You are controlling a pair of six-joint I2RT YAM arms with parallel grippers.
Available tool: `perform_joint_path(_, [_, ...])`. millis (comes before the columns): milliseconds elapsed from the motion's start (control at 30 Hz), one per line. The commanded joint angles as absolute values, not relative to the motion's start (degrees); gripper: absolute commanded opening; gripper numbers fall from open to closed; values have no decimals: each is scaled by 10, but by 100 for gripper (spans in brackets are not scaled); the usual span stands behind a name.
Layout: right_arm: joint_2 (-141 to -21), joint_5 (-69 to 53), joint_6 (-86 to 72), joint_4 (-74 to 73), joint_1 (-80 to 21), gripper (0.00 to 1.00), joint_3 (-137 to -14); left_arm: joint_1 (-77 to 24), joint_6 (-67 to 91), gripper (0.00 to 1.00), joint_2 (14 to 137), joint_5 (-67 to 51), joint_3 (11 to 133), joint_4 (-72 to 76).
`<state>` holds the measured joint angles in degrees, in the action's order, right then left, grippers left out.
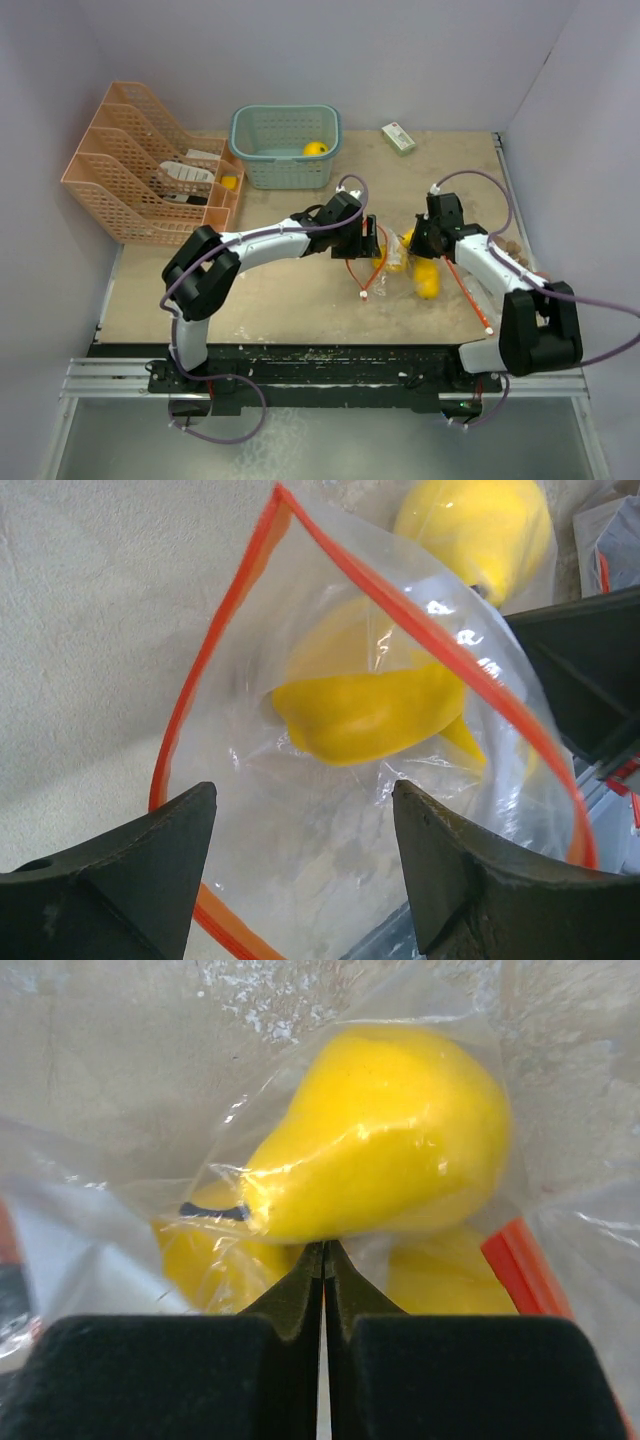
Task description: Open the zip-top bag and remove the fake food
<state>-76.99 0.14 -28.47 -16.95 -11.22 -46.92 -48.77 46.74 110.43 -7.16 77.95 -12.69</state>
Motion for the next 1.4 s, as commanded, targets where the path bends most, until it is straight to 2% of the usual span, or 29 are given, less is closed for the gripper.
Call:
perform_joint_path(0, [-829, -40, -286, -129, -112, 0, -470, -490, 462, 76, 1116, -83, 809, -102])
perform_joint_path(167, [-866, -83, -266, -105, -112, 0, -466, -490, 459, 79, 1118, -82, 812, -104])
perform_joint_path(267, [-865, -105, -256, -84, -112, 0, -458, -490, 453, 90, 1123, -79, 815, -109])
perform_joint_path(367, [-867, -128, -249, -73, -111, 0, -453, -490, 452, 96, 1137, -94, 820, -102])
perform_joint_path(467, [-865, -147, -245, -59, -112, 0, -448, -490, 459, 96, 1149, -113, 823, -89])
perform_joint_path(567, [-863, -159, -244, -60, -112, 0, -446, -492, 463, 92, 1156, -134, 825, -81])
perform_joint_path(667, [-865, -170, -245, -62, -112, 0, -445, -497, 463, 87, 1153, -145, 818, -75])
perform_joint_path(833, [-877, -175, -246, -58, -112, 0, -444, -508, 477, 69, 1140, -199, 769, -1])
perform_joint_path(900, [-880, -176, -247, -57, -112, 0, -444, -513, 481, 61, 1136, -220, 753, 25])
perform_joint_path(1067, [-884, -176, -250, -55, -112, 0, -445, -518, 485, 31, 1134, -233, 745, 35])
perform_joint_path(1133, [-885, -178, -250, -55, -112, 0, -443, -518, 479, 23, 1129, -233, 747, 31])
perform_joint_path(1367, [-890, -179, -259, -53, -112, 0, -440, -515, 459, 15, 1084, -213, 750, -25])
